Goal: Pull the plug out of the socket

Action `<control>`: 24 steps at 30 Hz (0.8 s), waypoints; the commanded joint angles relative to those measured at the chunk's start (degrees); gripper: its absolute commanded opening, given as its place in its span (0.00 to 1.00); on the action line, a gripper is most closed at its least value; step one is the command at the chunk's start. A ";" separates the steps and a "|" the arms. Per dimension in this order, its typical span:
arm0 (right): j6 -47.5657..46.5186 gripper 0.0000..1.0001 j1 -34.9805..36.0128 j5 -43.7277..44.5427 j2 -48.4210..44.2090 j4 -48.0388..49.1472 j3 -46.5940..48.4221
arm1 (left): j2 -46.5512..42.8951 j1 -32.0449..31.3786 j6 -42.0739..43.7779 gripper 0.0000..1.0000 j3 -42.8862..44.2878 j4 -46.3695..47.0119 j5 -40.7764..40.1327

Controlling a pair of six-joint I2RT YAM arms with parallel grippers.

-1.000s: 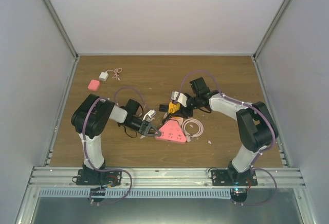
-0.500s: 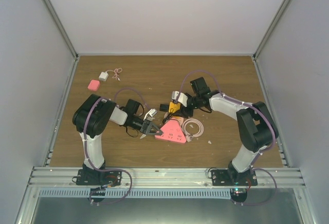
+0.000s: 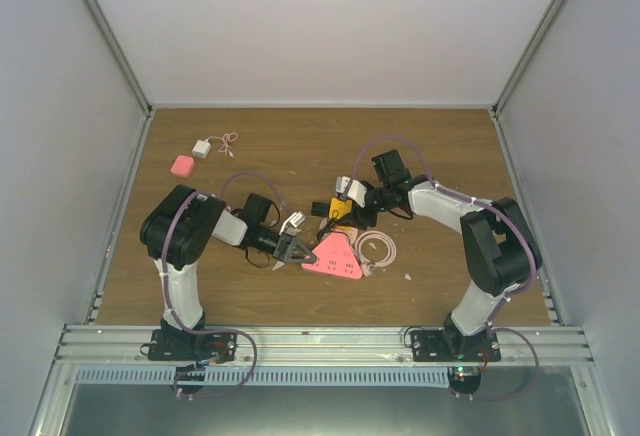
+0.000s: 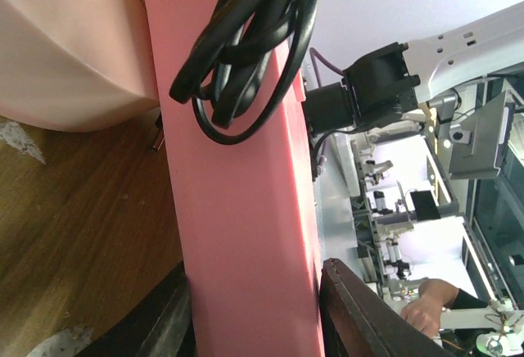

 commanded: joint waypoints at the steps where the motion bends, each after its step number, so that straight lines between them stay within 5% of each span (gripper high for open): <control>1: -0.03 0.26 -0.79 -0.01 1.40 -1.34 -0.35 | -1.51 -1.14 3.49 0.11 -1.69 4.31 -0.11; 9: 0.14 0.25 -1.08 0.03 1.64 -1.22 -0.27 | -2.15 -1.17 3.55 0.00 -2.00 4.46 -0.89; 24: 0.23 0.22 -1.15 2.45 1.69 1.21 -1.65 | -4.99 -1.84 -1.25 0.00 -3.82 9.31 0.77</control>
